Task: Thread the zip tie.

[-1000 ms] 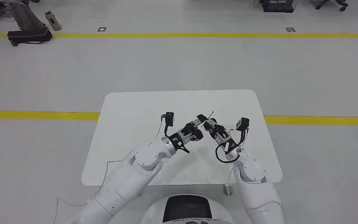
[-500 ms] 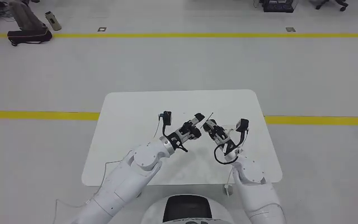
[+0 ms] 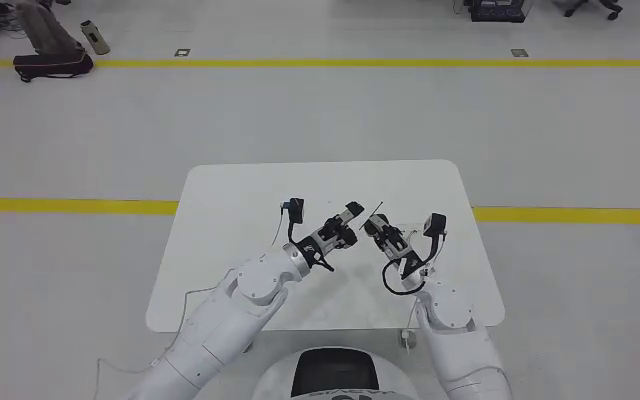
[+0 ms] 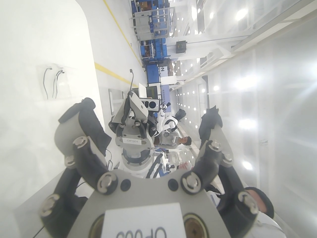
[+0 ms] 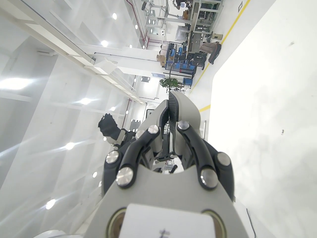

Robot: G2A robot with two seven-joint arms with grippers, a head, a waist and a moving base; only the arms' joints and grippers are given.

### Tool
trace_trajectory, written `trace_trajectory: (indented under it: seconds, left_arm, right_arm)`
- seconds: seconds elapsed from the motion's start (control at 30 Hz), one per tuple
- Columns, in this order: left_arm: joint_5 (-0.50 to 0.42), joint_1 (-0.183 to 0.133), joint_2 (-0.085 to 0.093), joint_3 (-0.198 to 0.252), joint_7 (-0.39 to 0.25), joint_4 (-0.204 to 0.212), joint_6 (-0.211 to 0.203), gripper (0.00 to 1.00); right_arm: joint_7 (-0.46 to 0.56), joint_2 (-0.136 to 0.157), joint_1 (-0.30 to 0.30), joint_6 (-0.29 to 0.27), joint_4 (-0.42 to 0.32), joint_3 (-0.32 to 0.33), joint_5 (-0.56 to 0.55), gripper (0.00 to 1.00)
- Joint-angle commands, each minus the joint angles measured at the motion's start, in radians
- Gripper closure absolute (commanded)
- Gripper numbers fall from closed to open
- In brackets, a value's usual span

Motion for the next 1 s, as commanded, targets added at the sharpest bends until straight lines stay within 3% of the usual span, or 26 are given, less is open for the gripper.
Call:
trace_trajectory:
  seconds: [0.0,0.07,0.13,0.2,0.27,0.97]
  left_arm:
    - [0.005,0.003,0.002,-0.005,-0.007,-0.003,0.003,0.07]
    - [0.006,0.006,0.004,-0.009,-0.011,-0.006,0.004,0.13]
    - [0.007,0.009,0.005,-0.013,-0.013,-0.009,0.005,0.33]
    - [0.008,0.011,0.006,-0.015,-0.013,-0.011,0.005,0.38]
    - [0.008,0.013,0.006,-0.017,-0.013,-0.012,0.005,0.51]
    - [0.005,0.014,0.007,-0.014,-0.031,-0.008,0.015,0.72]
  right_arm:
    - [-0.008,0.002,-0.002,0.000,-0.005,-0.003,-0.009,1.00]
    - [-0.011,0.004,-0.004,0.000,-0.008,-0.009,-0.011,1.00]
    - [-0.015,0.007,-0.005,0.000,-0.011,-0.015,-0.015,1.00]
    - [-0.018,0.008,-0.005,0.000,-0.014,-0.021,-0.013,1.00]
    - [-0.024,0.010,-0.005,0.000,-0.016,-0.028,-0.017,1.00]
    - [-0.087,0.028,-0.006,0.000,-0.042,-0.061,-0.004,1.00]
